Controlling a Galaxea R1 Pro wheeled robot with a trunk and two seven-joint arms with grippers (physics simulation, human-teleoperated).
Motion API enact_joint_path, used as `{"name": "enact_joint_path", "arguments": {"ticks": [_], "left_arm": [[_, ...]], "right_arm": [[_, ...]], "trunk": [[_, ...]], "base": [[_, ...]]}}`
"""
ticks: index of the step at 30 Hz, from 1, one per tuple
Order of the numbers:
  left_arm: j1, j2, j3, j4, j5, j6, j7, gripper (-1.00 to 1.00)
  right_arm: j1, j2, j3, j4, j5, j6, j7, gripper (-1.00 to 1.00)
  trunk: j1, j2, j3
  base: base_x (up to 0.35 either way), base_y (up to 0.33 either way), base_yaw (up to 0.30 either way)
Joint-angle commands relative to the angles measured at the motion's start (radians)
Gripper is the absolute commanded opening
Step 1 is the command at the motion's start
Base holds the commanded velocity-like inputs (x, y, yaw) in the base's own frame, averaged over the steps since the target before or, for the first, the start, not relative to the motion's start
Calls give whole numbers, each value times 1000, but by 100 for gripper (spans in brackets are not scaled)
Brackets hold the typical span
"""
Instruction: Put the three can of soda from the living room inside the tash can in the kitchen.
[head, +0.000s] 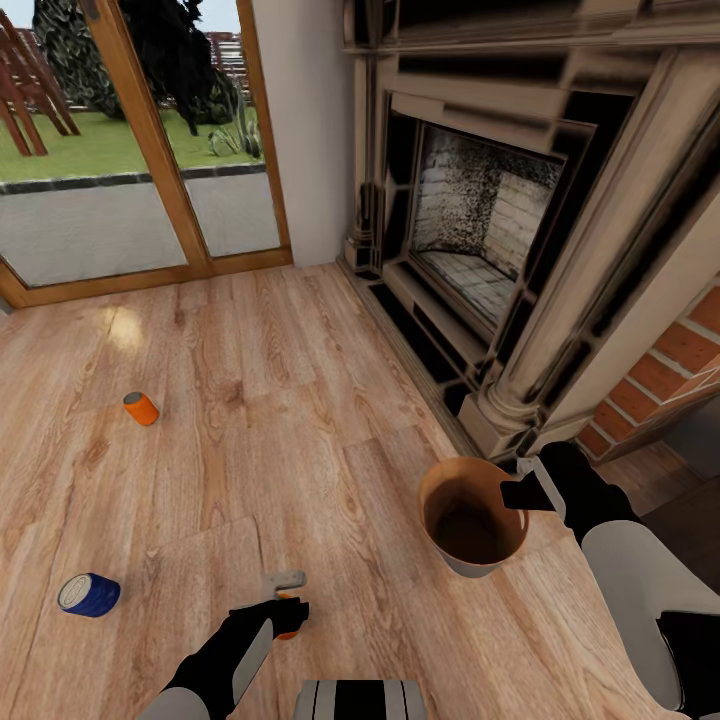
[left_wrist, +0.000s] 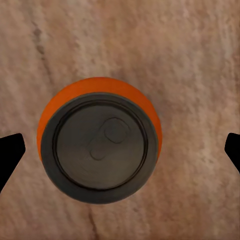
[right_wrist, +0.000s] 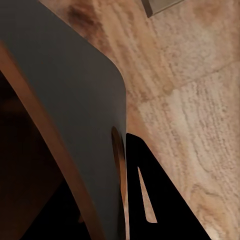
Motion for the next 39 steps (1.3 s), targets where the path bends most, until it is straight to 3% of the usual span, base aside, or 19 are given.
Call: {"name": "enact_joint_path", "arguments": {"ticks": [1, 7, 28, 31, 39], "left_arm": [[0, 0, 0, 0, 0, 0, 0, 100], [0, 0, 0, 0, 0, 1, -2, 100], [1, 0, 0, 0, -1, 0, -2, 100], [0, 0, 0, 0, -1, 1, -2, 100], [1, 0, 0, 0, 0, 1, -2, 100]], "right_arm": [[0, 0, -1, 0, -17, 1, 4, -100], [0, -1, -2, 0, -16, 1, 4, -100], [0, -6, -2, 2, -15, 1, 4, -100], [0, -6, -2, 3, -15, 1, 4, -100], [0, -6, -2, 3, -13, 1, 4, -100]], "trunk": [[0, 0, 0], [2, -1, -15], [2, -1, -15], [3, -2, -27], [3, -2, -27]], "base": [[0, 0, 0], [0, 0, 0], [0, 0, 0], [0, 0, 0], [0, 0, 0]]}}
